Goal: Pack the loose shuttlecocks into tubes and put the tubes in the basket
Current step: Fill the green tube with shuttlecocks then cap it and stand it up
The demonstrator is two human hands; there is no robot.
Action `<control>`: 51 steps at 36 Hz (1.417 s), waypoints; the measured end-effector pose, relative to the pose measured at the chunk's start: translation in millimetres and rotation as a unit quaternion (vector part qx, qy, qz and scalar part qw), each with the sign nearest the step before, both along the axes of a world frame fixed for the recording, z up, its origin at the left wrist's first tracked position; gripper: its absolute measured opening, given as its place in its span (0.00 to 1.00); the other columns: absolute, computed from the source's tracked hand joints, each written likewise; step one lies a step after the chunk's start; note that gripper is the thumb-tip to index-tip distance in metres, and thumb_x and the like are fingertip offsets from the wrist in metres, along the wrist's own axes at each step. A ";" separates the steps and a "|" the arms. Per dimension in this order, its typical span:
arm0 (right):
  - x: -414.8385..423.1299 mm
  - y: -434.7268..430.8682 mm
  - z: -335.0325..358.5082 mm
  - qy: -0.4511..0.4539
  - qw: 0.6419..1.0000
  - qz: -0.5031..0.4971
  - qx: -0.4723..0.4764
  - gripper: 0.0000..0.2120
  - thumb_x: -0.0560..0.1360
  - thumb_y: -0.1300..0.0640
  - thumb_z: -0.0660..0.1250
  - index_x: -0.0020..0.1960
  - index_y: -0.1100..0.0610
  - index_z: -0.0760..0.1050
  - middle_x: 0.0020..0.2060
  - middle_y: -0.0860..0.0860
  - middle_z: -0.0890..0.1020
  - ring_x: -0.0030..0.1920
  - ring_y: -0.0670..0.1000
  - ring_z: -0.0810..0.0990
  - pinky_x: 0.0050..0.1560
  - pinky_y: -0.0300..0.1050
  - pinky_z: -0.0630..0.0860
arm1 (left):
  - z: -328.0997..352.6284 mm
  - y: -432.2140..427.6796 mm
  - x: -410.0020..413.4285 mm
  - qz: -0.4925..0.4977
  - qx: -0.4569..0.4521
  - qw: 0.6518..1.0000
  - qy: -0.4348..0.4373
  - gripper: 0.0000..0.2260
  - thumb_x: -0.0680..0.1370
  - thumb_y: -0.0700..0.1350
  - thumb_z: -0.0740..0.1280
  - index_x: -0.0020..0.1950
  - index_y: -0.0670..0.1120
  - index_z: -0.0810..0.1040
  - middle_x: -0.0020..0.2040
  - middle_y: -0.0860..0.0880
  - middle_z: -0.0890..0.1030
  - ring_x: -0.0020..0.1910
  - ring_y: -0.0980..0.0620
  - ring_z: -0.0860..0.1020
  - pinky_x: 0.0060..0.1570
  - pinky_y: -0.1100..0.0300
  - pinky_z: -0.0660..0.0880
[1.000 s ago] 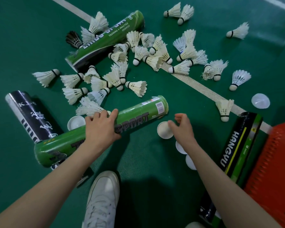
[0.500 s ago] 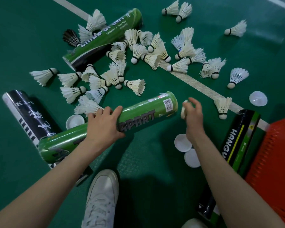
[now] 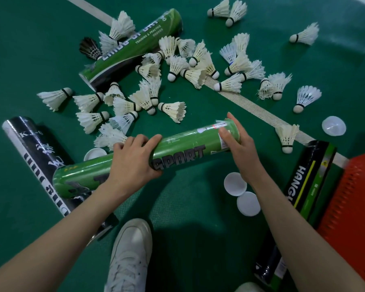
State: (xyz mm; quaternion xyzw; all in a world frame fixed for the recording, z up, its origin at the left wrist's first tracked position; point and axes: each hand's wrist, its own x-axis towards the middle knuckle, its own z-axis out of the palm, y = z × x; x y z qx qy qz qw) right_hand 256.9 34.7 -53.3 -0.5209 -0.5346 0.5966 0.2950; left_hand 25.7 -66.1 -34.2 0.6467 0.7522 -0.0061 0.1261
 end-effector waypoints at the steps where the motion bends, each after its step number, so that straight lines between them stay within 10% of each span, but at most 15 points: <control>1: -0.4 -1.0 0.2 -0.001 1.000 -0.003 0.002 0.26 0.78 0.51 0.65 0.75 0.48 0.62 0.59 0.49 0.79 0.56 0.45 0.80 0.62 0.45 0.75 | -0.1 -0.2 0.3 -0.001 0.006 1.000 0.001 0.38 0.66 0.60 0.73 0.73 0.54 0.64 0.58 0.47 0.74 0.57 0.45 0.71 0.54 0.50 0.64; 5: -4.7 0.1 2.6 0.006 1.000 -0.023 -0.007 0.33 0.72 0.42 0.67 0.74 0.47 0.63 0.67 0.52 0.75 0.66 0.48 0.74 0.68 0.51 0.69 | -0.6 0.9 -0.4 -0.002 0.031 0.999 0.009 0.37 0.64 0.59 0.75 0.71 0.52 0.68 0.55 0.46 0.75 0.55 0.44 0.73 0.53 0.49 0.66; 10: -6.2 -0.1 1.5 0.071 0.995 -0.062 -0.036 0.24 0.79 0.58 0.63 0.74 0.53 0.64 0.55 0.47 0.82 0.54 0.44 0.81 0.53 0.36 0.76 | 0.0 6.5 -1.8 -0.016 0.060 0.998 0.024 0.36 0.63 0.58 0.76 0.68 0.51 0.71 0.53 0.46 0.77 0.52 0.43 0.74 0.51 0.48 0.66; 14: -3.0 -0.9 0.4 0.066 0.994 -0.081 -0.040 0.23 0.79 0.56 0.63 0.74 0.51 0.65 0.61 0.49 0.79 0.60 0.46 0.79 0.65 0.46 0.73 | -1.4 9.1 1.6 -0.017 0.075 0.997 0.026 0.35 0.62 0.57 0.76 0.67 0.50 0.72 0.52 0.45 0.77 0.52 0.42 0.74 0.51 0.48 0.66; 19: -7.2 3.3 4.3 0.012 0.998 -0.057 -0.031 0.20 0.82 0.54 0.57 0.73 0.50 0.65 0.57 0.43 0.78 0.55 0.40 0.78 0.55 0.32 0.72 | -4.5 4.3 4.6 -0.001 0.050 0.999 0.005 0.36 0.63 0.57 0.76 0.68 0.50 0.71 0.53 0.45 0.76 0.53 0.43 0.74 0.52 0.48 0.67; 22: -15.9 -1.0 2.4 -0.094 0.990 -0.106 0.012 0.15 0.82 0.47 0.52 0.49 0.49 0.76 0.44 0.44 0.78 0.44 0.43 0.75 0.49 0.41 0.71 | -6.5 1.4 6.6 -0.002 0.043 0.999 0.003 0.36 0.63 0.57 0.76 0.68 0.50 0.71 0.53 0.45 0.77 0.52 0.43 0.74 0.51 0.49 0.67; 24: -20.2 -2.7 1.8 -0.124 0.980 -0.151 0.022 0.21 0.82 0.46 0.53 0.32 0.51 0.65 0.28 0.46 0.70 0.30 0.46 0.67 0.36 0.44 0.64 | -8.9 0.0 9.0 -0.004 0.060 0.998 0.015 0.36 0.61 0.56 0.77 0.67 0.49 0.73 0.51 0.45 0.78 0.50 0.43 0.75 0.49 0.49 0.67; 28: -23.7 1.6 5.9 -0.157 0.973 -0.167 0.017 0.25 0.80 0.45 0.57 0.27 0.52 0.59 0.22 0.46 0.64 0.26 0.47 0.62 0.33 0.44 0.59 | -11.7 0.0 11.6 -0.003 0.068 0.997 0.025 0.36 0.61 0.55 0.78 0.67 0.50 0.73 0.51 0.45 0.78 0.51 0.43 0.75 0.50 0.49 0.67; 36: -29.2 2.5 2.1 -0.069 0.973 -0.218 -0.017 0.20 0.81 0.49 0.56 0.34 0.57 0.71 0.28 0.52 0.70 0.33 0.51 0.67 0.38 0.46 0.65 | -8.2 6.3 4.5 -0.012 0.100 0.993 0.052 0.36 0.60 0.53 0.78 0.66 0.51 0.72 0.52 0.45 0.76 0.51 0.43 0.74 0.50 0.49 0.66; 40: -26.5 -1.0 -0.7 -0.030 0.969 -0.243 -0.031 0.21 0.78 0.46 0.56 0.61 0.56 0.78 0.52 0.54 0.83 0.52 0.52 0.79 0.58 0.49 0.73 | -8.8 6.8 5.0 -0.023 0.128 0.989 0.065 0.36 0.58 0.50 0.79 0.65 0.52 0.72 0.52 0.45 0.77 0.51 0.43 0.74 0.49 0.48 0.67; 51: -20.1 10.6 9.8 0.027 0.972 -0.233 -0.005 0.18 0.79 0.47 0.60 0.64 0.54 0.77 0.57 0.50 0.82 0.58 0.48 0.80 0.64 0.49 0.74 | -3.3 13.5 21.2 0.006 0.010 1.000 -0.019 0.37 0.66 0.59 0.72 0.72 0.54 0.63 0.59 0.48 0.74 0.59 0.45 0.71 0.57 0.49 0.67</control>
